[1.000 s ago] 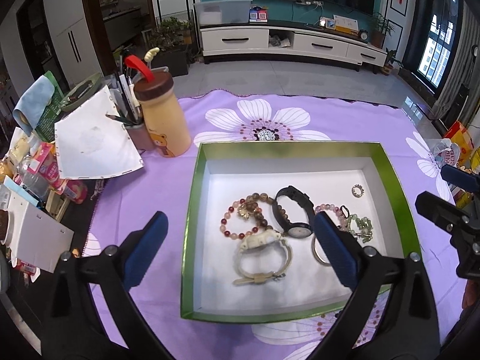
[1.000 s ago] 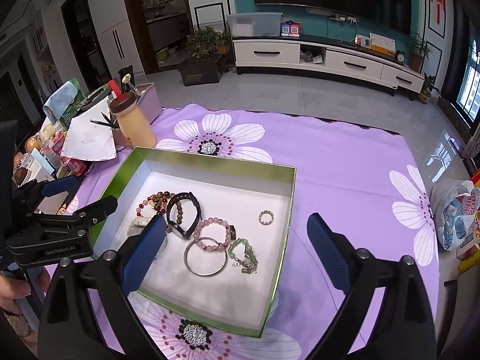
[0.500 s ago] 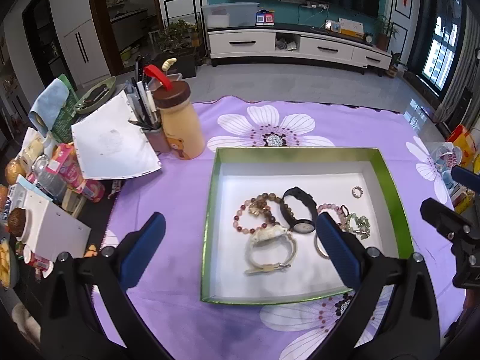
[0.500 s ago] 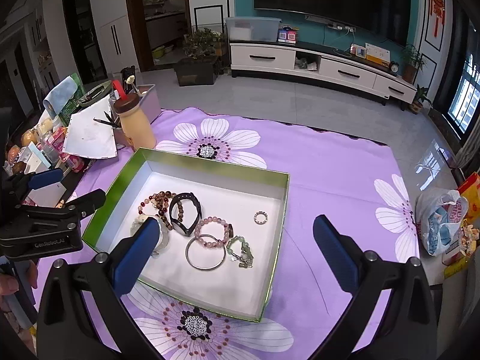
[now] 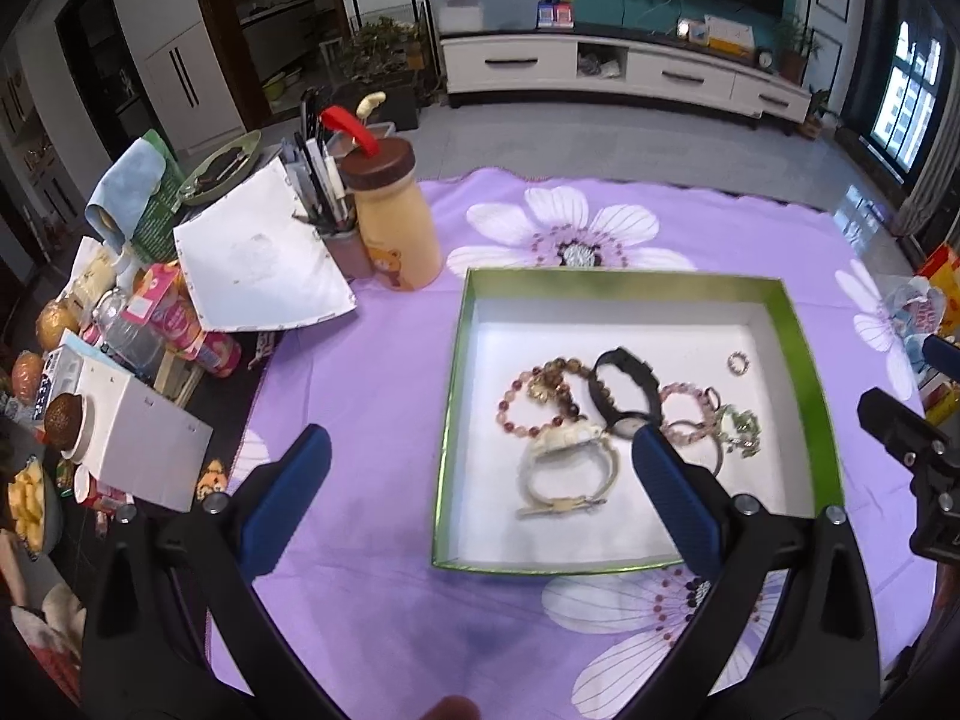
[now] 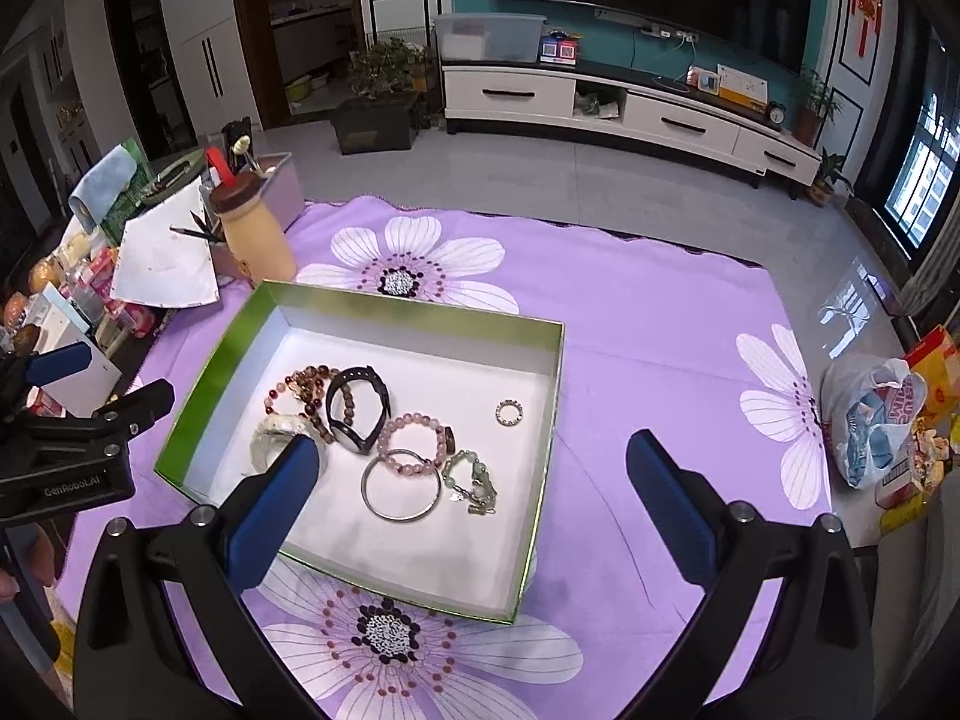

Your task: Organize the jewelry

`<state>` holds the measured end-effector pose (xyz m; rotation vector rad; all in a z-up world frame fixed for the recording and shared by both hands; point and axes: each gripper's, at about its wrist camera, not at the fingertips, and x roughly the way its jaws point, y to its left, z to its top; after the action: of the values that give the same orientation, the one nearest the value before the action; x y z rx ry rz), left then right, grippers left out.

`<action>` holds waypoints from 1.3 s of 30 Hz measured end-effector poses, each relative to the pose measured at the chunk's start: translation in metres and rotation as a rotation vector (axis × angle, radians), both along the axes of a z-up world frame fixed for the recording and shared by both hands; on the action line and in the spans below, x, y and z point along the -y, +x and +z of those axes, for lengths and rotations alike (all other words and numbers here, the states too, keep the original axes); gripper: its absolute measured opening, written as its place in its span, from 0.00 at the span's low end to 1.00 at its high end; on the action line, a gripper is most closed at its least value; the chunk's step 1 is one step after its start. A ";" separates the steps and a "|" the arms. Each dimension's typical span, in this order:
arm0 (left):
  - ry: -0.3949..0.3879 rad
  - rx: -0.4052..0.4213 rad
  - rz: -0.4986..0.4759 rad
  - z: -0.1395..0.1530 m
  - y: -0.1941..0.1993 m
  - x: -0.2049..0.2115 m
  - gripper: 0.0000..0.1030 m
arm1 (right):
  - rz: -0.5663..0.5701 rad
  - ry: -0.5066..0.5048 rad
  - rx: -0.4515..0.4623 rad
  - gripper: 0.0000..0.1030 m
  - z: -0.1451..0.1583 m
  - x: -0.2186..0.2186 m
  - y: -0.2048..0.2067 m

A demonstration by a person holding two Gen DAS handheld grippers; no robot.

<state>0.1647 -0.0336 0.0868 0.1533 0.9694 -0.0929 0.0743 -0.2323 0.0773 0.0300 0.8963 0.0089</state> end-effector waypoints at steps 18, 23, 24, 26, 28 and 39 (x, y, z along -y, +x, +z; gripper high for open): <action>0.034 -0.108 0.028 -0.028 0.014 -0.002 0.98 | -0.011 -0.016 -0.052 0.99 -0.024 -0.001 0.012; 0.054 -0.134 0.035 -0.036 0.020 -0.004 0.98 | -0.013 -0.014 -0.064 0.99 -0.028 -0.001 0.016; 0.058 -0.135 0.036 -0.036 0.021 -0.003 0.98 | -0.012 -0.010 -0.064 0.99 -0.028 -0.001 0.017; 0.058 -0.131 0.035 -0.033 0.022 -0.003 0.98 | -0.011 -0.004 -0.060 0.99 -0.025 -0.002 0.018; 0.052 -0.122 0.033 -0.028 0.022 -0.004 0.98 | -0.006 -0.006 -0.050 0.99 -0.021 -0.004 0.018; 0.061 -0.120 0.051 -0.030 0.020 -0.005 0.98 | -0.022 0.001 -0.058 0.99 -0.027 -0.001 0.018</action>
<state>0.1845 -0.0281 0.0570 0.1806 1.0960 -0.0255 0.0922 -0.2317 0.0507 0.0412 0.9535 -0.0118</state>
